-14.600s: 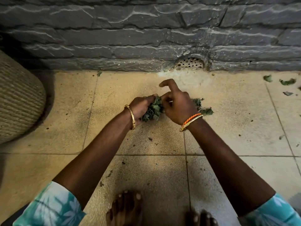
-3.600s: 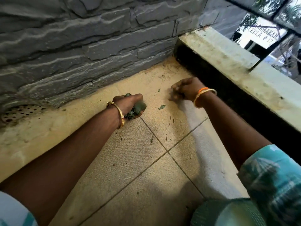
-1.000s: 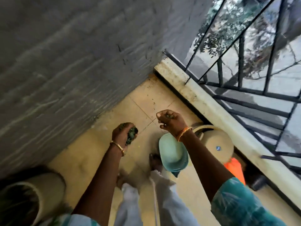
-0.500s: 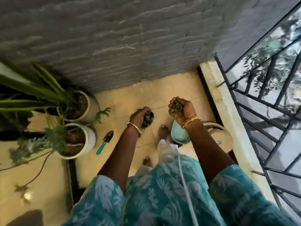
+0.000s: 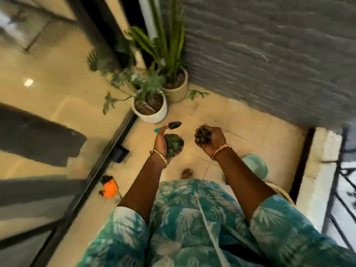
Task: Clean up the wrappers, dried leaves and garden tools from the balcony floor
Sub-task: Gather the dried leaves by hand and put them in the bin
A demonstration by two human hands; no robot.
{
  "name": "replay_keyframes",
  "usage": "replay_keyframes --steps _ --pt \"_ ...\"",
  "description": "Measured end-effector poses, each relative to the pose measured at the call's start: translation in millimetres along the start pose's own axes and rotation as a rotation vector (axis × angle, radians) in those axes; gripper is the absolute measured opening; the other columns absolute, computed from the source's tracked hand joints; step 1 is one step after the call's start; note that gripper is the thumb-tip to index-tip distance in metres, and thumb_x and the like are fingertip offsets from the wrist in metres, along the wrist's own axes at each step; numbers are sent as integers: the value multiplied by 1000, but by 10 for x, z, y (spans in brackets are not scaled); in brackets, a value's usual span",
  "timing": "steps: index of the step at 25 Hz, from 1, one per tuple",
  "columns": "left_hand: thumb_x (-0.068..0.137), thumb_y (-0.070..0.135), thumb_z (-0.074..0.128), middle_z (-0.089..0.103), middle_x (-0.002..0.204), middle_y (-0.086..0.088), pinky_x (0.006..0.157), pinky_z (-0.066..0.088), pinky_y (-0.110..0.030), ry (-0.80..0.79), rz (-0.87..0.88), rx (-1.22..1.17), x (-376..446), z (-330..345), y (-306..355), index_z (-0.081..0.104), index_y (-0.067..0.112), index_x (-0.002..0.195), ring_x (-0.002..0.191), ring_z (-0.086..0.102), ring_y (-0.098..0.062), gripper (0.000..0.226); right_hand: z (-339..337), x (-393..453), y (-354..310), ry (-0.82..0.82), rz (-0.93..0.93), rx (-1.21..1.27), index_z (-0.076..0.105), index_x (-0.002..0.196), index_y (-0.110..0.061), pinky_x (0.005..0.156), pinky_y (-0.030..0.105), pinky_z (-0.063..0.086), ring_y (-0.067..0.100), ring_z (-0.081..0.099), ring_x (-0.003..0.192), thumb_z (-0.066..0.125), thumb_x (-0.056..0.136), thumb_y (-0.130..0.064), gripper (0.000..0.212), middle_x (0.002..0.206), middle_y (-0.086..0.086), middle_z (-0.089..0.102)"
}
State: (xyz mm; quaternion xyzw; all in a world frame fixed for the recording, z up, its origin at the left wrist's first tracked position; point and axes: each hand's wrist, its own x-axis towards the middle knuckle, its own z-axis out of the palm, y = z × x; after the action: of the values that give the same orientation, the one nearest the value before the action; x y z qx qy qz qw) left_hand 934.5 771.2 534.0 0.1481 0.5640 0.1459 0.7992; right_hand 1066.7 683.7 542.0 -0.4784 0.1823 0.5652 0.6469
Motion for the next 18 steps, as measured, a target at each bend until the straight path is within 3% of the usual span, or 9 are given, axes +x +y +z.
replay_keyframes --steps 2,6,12,18 --pt "93 40 39 58 47 -9 41 46 -16 87 42 -96 -250 -337 -132 62 6 44 39 57 -23 64 194 -102 214 -54 66 -168 49 65 -11 45 18 36 12 52 45 36 96 -17 34 47 1 55" --pt "94 27 34 59 49 -10 39 46 -18 230 108 -257 -749 -1032 -677 60 5 54 39 58 -22 52 370 -434 813 -169 188 -354 49 64 -10 53 23 33 15 47 55 37 96 -16 35 50 2 53" --pt "93 22 31 54 53 -11 39 45 -18 440 174 -620 -1433 -2104 -1376 51 4 65 39 52 -23 38 572 -972 1986 -328 380 -719 50 66 -11 55 24 38 15 48 59 36 96 -16 34 58 2 55" --pt "92 21 31 50 42 -6 38 43 -16 574 320 -916 -2164 -3199 -1621 50 7 52 34 50 -20 47 966 -1574 3383 -580 519 -1008 51 67 -9 58 26 39 15 49 61 30 96 -15 36 55 2 57"
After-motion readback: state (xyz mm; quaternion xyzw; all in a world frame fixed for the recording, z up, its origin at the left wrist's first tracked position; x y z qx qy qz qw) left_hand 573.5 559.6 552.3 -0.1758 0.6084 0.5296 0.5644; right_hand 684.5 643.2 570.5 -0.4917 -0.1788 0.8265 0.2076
